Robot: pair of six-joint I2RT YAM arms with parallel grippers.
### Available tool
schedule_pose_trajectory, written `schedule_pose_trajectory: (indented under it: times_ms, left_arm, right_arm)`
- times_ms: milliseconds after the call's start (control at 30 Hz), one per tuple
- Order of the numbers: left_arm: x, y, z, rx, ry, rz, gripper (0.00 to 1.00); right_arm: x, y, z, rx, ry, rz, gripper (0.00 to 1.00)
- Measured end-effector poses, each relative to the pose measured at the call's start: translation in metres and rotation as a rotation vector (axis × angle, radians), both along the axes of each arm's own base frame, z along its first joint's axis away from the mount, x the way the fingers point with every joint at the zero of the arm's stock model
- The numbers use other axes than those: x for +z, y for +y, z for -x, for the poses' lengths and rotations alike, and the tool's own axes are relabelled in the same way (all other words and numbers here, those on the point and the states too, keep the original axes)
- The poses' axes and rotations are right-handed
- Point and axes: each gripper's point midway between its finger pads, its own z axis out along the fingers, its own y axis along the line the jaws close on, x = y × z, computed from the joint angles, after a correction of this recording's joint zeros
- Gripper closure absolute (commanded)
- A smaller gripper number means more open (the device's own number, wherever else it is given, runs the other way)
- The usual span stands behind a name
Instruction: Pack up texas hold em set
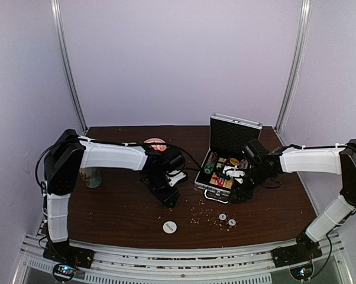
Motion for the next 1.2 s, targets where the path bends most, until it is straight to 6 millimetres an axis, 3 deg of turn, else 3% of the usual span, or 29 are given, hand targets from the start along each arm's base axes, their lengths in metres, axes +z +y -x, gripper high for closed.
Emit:
schedule_pose_trajectory:
  times_ms: [167, 300, 400, 533, 667, 867, 1033, 1200]
  left_arm:
    - [0.027, 0.002, -0.01, 0.014, -0.07, 0.024, 0.32]
    - [0.07, 0.014, -0.029, 0.063, -0.167, 0.091, 0.32]
    - [0.087, 0.043, -0.048, 0.135, -0.224, 0.114, 0.32]
    - [0.079, 0.088, -0.076, 0.227, -0.252, 0.087, 0.33]
    - [0.066, 0.126, -0.098, 0.299, -0.269, 0.047, 0.34]
    - [0.065, 0.144, -0.118, 0.349, -0.315, 0.073, 0.34]
    - [0.069, 0.153, -0.123, 0.373, -0.33, 0.102, 0.35]
    - [0.073, 0.16, -0.131, 0.395, -0.338, 0.126, 0.36]
  right_arm:
    - [0.013, 0.008, -0.002, 0.019, -0.009, -0.003, 0.45]
    - [0.035, 0.037, 0.001, 0.098, -0.044, -0.007, 0.45]
    - [0.047, 0.069, 0.004, 0.184, -0.076, -0.004, 0.43]
    - [0.051, 0.111, 0.004, 0.281, -0.085, 0.019, 0.41]
    - [0.037, 0.154, 0.0, 0.359, -0.078, 0.061, 0.41]
    - [-0.003, 0.19, -0.004, 0.408, -0.029, 0.16, 0.39]
    - [-0.031, 0.197, 0.0, 0.426, 0.028, 0.225, 0.38]
    - [-0.031, 0.199, 0.004, 0.438, 0.042, 0.239, 0.39]
